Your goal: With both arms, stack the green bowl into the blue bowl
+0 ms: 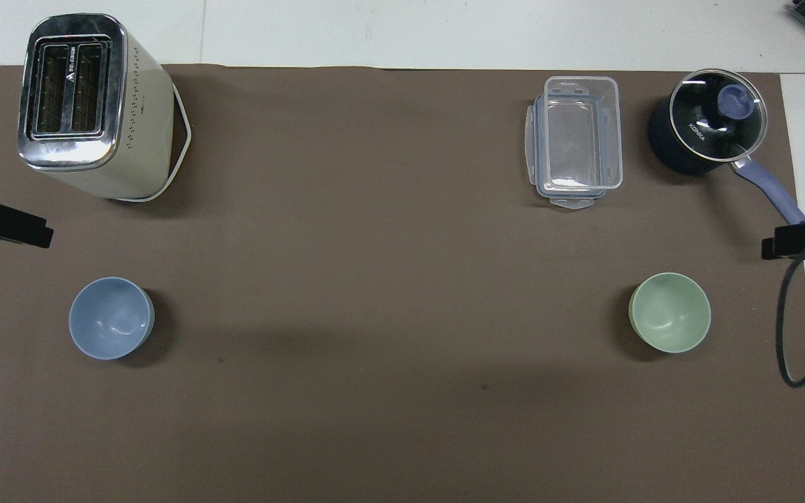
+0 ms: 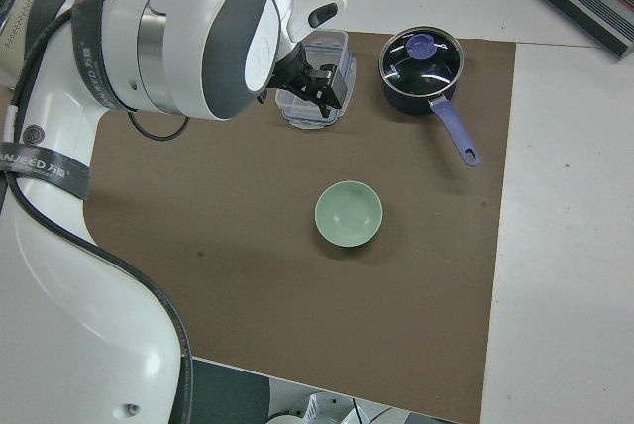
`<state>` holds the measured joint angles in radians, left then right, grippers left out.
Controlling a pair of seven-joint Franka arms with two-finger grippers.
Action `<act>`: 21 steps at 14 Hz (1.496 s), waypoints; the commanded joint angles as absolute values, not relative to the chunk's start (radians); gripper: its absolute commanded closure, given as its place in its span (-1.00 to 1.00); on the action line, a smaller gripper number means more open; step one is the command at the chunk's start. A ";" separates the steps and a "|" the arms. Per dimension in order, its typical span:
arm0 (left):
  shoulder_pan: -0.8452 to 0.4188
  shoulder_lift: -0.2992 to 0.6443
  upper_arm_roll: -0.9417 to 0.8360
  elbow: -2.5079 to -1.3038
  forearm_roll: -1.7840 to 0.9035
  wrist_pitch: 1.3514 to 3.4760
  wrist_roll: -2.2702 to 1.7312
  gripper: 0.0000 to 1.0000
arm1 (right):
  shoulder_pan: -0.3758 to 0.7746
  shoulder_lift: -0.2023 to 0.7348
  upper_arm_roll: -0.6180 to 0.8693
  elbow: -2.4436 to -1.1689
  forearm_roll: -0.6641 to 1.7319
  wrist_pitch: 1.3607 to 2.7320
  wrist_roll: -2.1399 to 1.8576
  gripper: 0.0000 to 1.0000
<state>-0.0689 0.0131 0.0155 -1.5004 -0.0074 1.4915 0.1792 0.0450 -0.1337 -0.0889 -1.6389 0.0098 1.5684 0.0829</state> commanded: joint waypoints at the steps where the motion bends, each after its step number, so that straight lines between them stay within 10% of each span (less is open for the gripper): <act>1: -0.061 0.006 0.011 -1.502 0.000 1.485 0.184 -1.00 | 0.037 -0.137 -0.087 -1.644 0.008 1.571 0.061 -1.00; 21: -0.066 0.008 0.011 -1.503 0.000 1.509 0.186 -1.00 | 0.037 -0.138 -0.087 -1.646 0.009 1.559 0.063 -1.00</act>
<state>-0.0690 0.0131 0.0141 -1.5004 -0.0074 1.4965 0.1794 0.0450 -0.1335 -0.0889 -1.6397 0.0098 1.5654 0.0829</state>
